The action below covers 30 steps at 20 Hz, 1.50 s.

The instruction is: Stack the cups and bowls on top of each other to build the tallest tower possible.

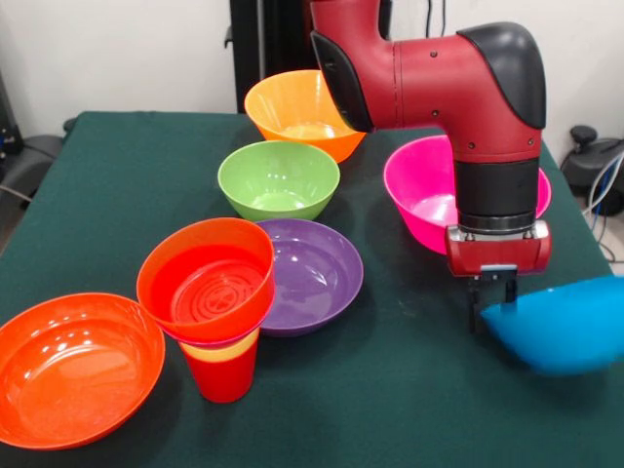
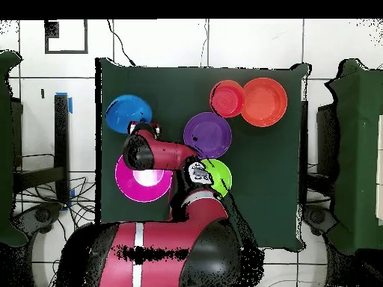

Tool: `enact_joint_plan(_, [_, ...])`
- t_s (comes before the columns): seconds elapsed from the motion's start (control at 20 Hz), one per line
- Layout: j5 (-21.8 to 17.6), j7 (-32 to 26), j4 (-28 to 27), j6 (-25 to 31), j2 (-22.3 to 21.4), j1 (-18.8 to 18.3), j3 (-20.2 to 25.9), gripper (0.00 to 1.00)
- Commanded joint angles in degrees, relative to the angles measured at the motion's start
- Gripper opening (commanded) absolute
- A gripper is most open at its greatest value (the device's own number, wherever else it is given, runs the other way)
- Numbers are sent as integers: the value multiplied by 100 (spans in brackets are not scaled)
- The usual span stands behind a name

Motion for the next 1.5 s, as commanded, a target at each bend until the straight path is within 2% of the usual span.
enact_joint_plan(0.05, [176, 915, -152, 270, 56, 18, 190, 0])
enact_joint_plan(0.6, [117, 842, -140, 331, -59, -4, 207, 0])
enact_joint_plan(0.85, [137, 805, 105, 773, -517, -65, 281, 0])
enact_joint_plan(1.3, [127, 705, 839, 1588, -1436, -822, 1124, 0])
enact_joint_plan(1.5, [119, 658, 1162, 1785, -1707, -1204, 1526, 0])
